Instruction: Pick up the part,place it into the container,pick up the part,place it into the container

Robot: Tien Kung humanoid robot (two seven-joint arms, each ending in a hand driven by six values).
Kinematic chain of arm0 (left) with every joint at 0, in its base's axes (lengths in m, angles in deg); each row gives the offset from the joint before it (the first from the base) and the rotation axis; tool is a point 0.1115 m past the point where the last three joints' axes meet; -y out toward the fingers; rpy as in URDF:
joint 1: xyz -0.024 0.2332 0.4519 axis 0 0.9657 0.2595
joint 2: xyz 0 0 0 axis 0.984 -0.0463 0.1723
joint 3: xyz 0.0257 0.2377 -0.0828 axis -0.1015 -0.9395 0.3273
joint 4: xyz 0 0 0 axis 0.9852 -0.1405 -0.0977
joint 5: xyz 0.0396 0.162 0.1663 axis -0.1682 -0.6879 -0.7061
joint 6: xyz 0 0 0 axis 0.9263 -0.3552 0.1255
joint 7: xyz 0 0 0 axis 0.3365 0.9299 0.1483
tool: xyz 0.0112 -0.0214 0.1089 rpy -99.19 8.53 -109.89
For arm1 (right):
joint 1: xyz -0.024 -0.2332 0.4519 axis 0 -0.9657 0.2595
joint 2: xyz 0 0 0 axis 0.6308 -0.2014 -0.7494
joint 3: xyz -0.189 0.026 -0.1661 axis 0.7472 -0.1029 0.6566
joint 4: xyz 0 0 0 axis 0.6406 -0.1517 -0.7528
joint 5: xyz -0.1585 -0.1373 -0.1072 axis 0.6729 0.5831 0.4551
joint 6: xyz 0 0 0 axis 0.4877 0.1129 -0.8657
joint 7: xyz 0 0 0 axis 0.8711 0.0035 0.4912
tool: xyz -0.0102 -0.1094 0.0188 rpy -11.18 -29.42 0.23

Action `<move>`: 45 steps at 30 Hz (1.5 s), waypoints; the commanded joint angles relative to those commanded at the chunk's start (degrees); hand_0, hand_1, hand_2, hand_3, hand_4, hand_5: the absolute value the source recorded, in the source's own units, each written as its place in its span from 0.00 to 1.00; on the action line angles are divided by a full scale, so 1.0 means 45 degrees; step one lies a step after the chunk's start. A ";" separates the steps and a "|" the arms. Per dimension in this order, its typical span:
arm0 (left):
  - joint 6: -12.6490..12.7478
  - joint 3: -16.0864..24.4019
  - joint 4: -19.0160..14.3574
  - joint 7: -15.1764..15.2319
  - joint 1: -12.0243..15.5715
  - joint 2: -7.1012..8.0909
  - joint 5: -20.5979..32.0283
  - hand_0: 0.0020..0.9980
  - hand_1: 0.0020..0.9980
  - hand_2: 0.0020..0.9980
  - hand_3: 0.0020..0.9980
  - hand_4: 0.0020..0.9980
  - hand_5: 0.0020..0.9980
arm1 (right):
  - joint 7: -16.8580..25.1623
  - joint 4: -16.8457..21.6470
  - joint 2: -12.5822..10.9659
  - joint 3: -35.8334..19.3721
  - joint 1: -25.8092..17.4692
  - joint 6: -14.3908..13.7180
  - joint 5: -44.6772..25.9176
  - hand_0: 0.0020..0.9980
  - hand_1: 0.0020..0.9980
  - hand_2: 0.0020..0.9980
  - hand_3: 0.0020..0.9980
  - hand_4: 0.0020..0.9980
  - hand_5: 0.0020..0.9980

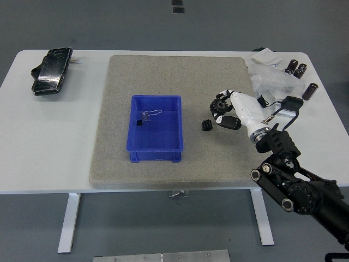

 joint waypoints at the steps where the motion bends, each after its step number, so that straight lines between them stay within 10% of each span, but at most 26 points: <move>1: 0.0000 0.0001 0.0000 -0.0001 0.0001 -0.0002 -0.0003 0.64 0.57 0.56 0.61 0.68 0.25 | 0.0027 0.0114 0.0111 0.0130 -0.0007 -0.0050 -0.0026 0.48 0.46 0.35 0.40 0.13 0.00; 13: -0.0004 0.0084 0.0000 -0.0017 -0.0045 -0.0016 -0.0103 0.64 0.57 0.56 0.61 0.68 0.25 | 0.0643 0.0384 0.1089 0.1833 0.0335 0.0044 0.0338 0.51 0.48 0.37 0.43 0.18 0.00; 14: -0.0004 0.0098 0.0000 -0.0019 -0.0046 -0.0021 -0.0118 0.64 0.57 0.56 0.61 0.68 0.25 | 0.0744 0.0359 0.1103 0.1857 0.0348 0.0095 0.0299 0.71 0.70 0.67 0.66 0.26 0.15; 19: 0.0001 0.0195 0.0000 -0.0040 -0.0054 -0.0035 -0.0216 0.64 0.57 0.56 0.61 0.68 0.25 | 0.1174 0.0400 0.1142 0.1873 0.0404 0.0245 0.0092 0.71 0.70 0.67 0.66 0.26 0.15; 20: -0.0001 0.0201 0.0000 -0.0041 -0.0059 -0.0039 -0.0224 0.64 0.57 0.56 0.61 0.68 0.25 | 0.1225 0.0425 0.1145 0.1874 0.0415 0.0257 0.0051 0.86 0.81 0.79 0.78 0.61 0.22; 25: -0.0016 0.0222 0.0000 -0.0039 -0.0083 -0.0055 -0.0273 0.64 0.57 0.56 0.61 0.68 0.25 | 0.1283 0.0467 0.1167 0.1843 0.0447 0.0426 0.0043 0.86 0.81 0.79 0.78 0.61 0.22; 26: -0.0020 0.0230 0.0000 -0.0043 -0.0085 -0.0056 -0.0286 0.64 0.57 0.56 0.61 0.68 0.25 | 0.1274 0.0465 0.1168 0.1826 0.0449 0.0461 0.0048 0.90 0.85 0.82 0.85 0.75 0.27; 38: -0.0034 0.0247 0.0000 -0.0052 -0.0086 -0.0064 -0.0317 0.64 0.57 0.56 0.61 0.68 0.25 | 0.1071 0.0556 0.0987 0.0222 0.0043 0.0243 0.0180 0.92 0.85 0.79 0.85 0.74 0.27; 45: -0.0023 0.0246 0.0000 -0.0055 -0.0066 -0.0055 -0.0300 0.64 0.57 0.56 0.61 0.68 0.25 | 0.0570 -0.0307 0.0043 -0.1257 -0.0240 0.0199 0.0286 0.87 0.80 0.76 0.83 0.70 0.26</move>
